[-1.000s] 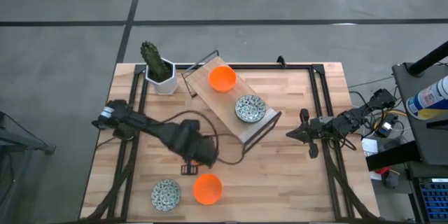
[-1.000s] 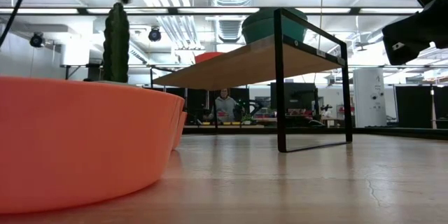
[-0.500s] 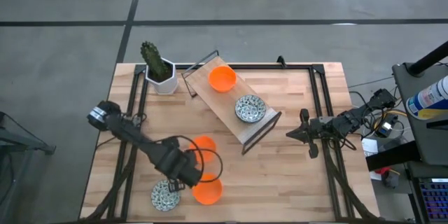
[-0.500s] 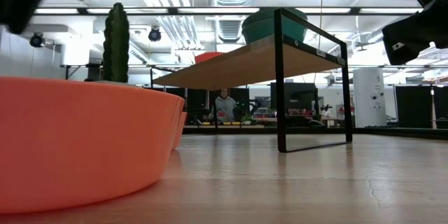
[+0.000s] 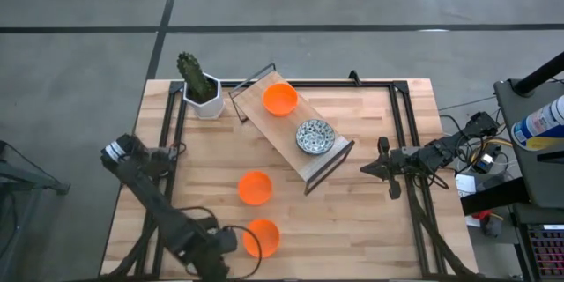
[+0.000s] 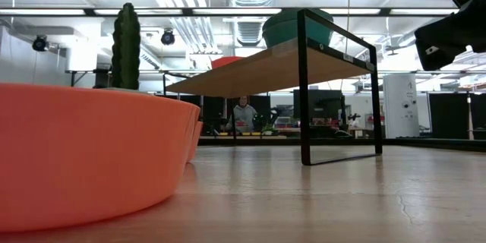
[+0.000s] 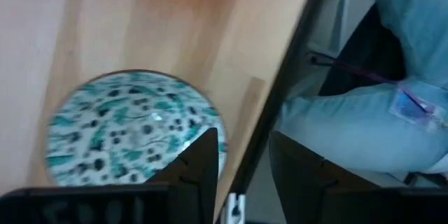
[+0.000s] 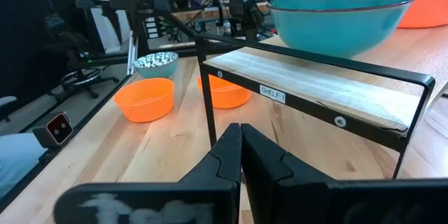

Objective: Pick & Place Mini bowls
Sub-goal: Stack the white patterned bowl on the white patterned bowl on the shelf

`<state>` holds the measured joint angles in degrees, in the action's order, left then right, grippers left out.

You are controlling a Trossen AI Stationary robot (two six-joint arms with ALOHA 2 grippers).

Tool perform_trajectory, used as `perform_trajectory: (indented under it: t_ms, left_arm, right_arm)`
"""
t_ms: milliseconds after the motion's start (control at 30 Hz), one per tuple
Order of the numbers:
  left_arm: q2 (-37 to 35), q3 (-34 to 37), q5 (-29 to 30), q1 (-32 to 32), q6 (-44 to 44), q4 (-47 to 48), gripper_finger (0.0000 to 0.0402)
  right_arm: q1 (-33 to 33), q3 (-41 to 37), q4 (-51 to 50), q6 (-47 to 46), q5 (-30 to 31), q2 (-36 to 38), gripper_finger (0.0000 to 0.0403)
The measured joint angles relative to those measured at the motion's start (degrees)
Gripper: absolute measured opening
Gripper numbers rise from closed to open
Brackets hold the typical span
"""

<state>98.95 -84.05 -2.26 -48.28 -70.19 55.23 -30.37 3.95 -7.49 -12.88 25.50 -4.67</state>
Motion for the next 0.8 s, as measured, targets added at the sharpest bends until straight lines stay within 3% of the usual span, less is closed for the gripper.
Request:
perform_trajectory:
  t_ms: [300,800]
  left_arm:
    - [2.14,0.0,5.9,-5.3,-3.51,-1.21,0.0119]
    - [7.29,0.0,8.4,-7.45,-3.85,-0.75,0.0119]
  right_arm:
    - [0.01,0.0,0.0,0.0,0.0,0.01,0.0009]
    - [0.0,0.0,0.0,0.0,0.0,0.0,0.0009]
